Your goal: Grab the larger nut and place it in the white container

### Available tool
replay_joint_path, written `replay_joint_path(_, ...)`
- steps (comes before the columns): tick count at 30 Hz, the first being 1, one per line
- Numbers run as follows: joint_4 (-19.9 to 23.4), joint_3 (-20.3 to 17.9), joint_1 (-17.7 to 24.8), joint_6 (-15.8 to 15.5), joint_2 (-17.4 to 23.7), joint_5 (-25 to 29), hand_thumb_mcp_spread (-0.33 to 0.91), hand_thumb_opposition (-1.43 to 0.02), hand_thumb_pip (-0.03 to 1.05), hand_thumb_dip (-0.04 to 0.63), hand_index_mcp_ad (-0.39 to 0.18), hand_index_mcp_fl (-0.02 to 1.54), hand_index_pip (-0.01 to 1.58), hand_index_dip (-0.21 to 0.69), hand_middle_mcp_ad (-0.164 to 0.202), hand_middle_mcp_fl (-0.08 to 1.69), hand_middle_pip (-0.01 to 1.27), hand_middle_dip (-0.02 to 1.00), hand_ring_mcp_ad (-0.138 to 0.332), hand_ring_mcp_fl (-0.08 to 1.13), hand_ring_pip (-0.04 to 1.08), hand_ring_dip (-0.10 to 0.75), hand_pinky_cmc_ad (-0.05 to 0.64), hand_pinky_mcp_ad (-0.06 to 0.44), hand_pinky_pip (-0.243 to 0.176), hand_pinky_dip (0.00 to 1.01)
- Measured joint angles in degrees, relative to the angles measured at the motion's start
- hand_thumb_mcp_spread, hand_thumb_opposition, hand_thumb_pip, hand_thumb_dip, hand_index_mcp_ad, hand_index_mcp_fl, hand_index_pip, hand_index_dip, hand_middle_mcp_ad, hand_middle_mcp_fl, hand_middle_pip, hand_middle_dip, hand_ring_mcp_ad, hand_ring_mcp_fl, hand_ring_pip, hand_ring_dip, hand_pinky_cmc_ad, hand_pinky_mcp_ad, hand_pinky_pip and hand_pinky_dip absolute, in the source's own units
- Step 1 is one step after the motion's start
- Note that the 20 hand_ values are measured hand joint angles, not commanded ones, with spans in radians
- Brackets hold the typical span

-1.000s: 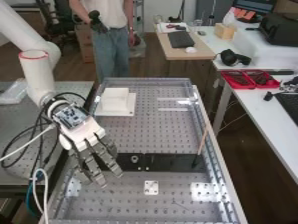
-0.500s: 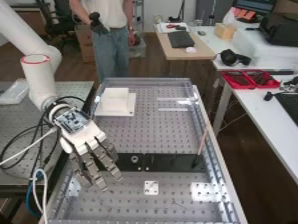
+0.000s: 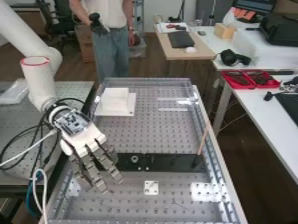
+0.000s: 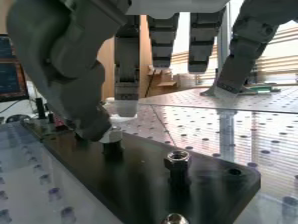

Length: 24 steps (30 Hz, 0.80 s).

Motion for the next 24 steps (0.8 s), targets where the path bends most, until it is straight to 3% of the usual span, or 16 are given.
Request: replay_joint_path(24,-2.09,0.52,0.23,1.97,-0.58,0.42,0.28,-0.87,0.79,0.269,-0.063,0.01,1.55,0.106,0.073,0.00,0.13,0.25,0.178,0.00,0.28,0.124,0.401,0.344,-0.089,0.94)
